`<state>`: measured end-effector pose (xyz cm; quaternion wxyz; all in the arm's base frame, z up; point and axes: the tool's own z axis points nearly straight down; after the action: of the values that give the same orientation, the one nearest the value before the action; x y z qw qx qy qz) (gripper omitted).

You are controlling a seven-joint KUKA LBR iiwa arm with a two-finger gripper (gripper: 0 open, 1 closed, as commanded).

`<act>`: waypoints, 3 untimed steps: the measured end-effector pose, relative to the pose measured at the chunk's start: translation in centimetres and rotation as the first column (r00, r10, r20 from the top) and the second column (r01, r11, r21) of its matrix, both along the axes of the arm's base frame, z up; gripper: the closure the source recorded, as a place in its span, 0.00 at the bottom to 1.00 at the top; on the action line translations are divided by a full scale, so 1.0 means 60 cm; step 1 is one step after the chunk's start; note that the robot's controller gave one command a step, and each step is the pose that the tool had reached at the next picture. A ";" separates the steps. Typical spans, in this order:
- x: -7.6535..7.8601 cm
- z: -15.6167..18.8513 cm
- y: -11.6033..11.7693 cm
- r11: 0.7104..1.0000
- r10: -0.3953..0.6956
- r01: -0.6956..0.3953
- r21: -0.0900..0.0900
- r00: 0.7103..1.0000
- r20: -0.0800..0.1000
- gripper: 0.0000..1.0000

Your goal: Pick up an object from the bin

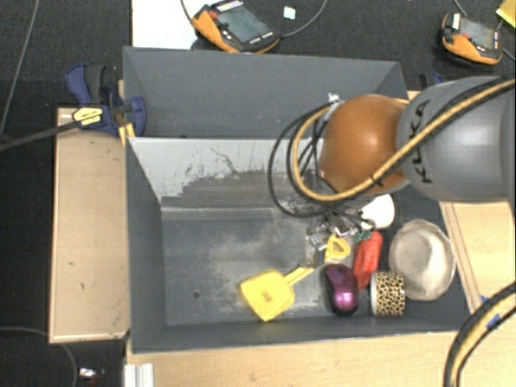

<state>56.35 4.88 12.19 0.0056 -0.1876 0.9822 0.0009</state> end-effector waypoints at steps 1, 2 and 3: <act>0.035 0.037 -0.044 0.975 -0.220 0.220 -0.002 0.975 0.001 0.00; 0.024 0.029 -0.036 0.983 -0.181 0.181 -0.002 0.983 0.002 0.00; 0.002 -0.015 -0.080 0.992 0.125 -0.125 -0.006 0.992 0.003 0.00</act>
Offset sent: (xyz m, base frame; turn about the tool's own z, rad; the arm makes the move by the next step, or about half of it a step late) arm -0.0461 0.0231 -0.0271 -0.1463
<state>56.45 0.09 11.27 0.0067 -0.2488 0.9685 -0.0019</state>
